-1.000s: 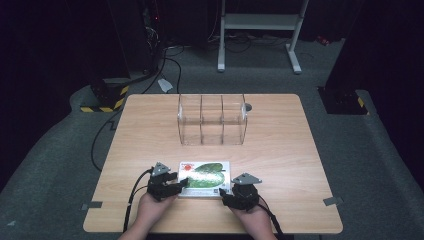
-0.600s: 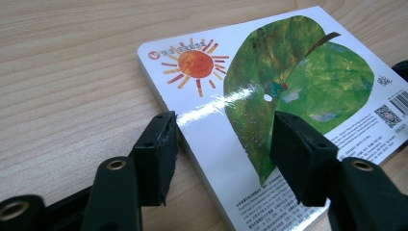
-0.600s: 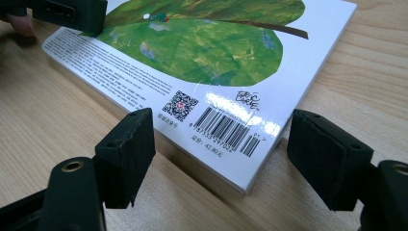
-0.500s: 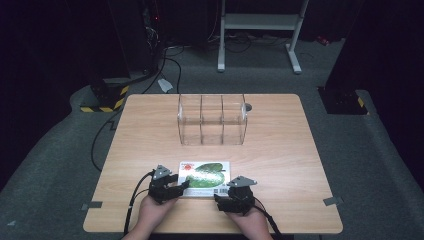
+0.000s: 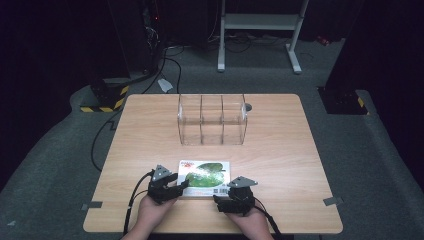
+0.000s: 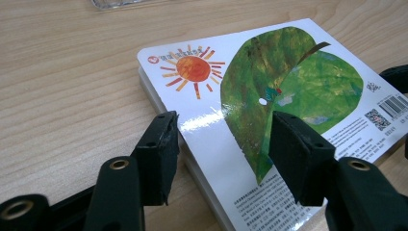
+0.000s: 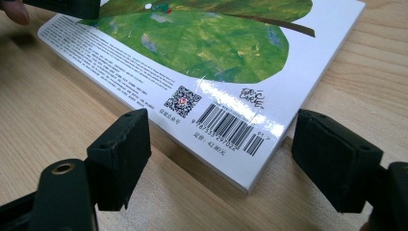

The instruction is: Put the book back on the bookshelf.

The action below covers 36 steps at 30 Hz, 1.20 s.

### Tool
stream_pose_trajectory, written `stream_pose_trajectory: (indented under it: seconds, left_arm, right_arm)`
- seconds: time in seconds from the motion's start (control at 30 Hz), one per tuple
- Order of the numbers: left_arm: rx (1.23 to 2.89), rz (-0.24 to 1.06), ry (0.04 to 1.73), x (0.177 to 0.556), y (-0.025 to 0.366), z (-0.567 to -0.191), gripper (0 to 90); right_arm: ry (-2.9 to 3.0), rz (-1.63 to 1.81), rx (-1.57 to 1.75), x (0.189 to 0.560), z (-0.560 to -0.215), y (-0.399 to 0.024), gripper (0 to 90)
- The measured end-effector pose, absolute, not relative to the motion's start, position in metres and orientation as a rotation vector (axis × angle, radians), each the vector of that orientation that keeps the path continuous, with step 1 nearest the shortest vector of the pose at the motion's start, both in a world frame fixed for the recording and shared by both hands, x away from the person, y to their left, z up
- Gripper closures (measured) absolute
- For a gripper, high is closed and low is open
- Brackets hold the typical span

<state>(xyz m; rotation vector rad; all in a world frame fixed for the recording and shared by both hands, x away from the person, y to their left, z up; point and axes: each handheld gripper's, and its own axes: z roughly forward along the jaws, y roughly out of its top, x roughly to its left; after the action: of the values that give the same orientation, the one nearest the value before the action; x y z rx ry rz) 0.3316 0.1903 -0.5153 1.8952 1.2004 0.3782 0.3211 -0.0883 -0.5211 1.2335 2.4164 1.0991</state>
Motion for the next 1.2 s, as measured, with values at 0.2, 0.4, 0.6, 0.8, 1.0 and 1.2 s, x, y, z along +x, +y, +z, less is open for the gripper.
stream_pose_trajectory:
  seconds: [0.2, 0.4, 0.6, 0.8, 1.0, 1.2]
  left_arm:
    - [1.893, 0.400, 1.179, 0.329, 0.190, -0.512, 43.9]
    - [1.876, 0.424, 1.150, 0.326, 0.191, -0.505, 44.4]
    - [1.855, 0.456, 1.118, 0.321, 0.190, -0.499, 45.2]
    - [1.846, 0.474, 1.087, 0.318, 0.190, -0.492, 45.5]
    - [1.837, 0.482, 1.066, 0.317, 0.190, -0.487, 46.3]
    - [1.815, 0.493, 1.039, 0.313, 0.189, -0.482, 46.6]
  right_arm:
    - [2.420, 1.108, 1.240, 0.320, -0.521, -0.089, 20.1]
    - [2.424, 1.107, 1.233, 0.320, -0.521, -0.088, 18.5]
    - [2.426, 1.104, 1.230, 0.319, -0.522, -0.088, 18.1]
    - [2.421, 1.096, 1.222, 0.319, -0.522, -0.087, 18.1]
    - [2.414, 1.091, 1.213, 0.318, -0.522, -0.087, 18.3]
    - [2.411, 1.087, 1.212, 0.318, -0.522, -0.087, 19.0]
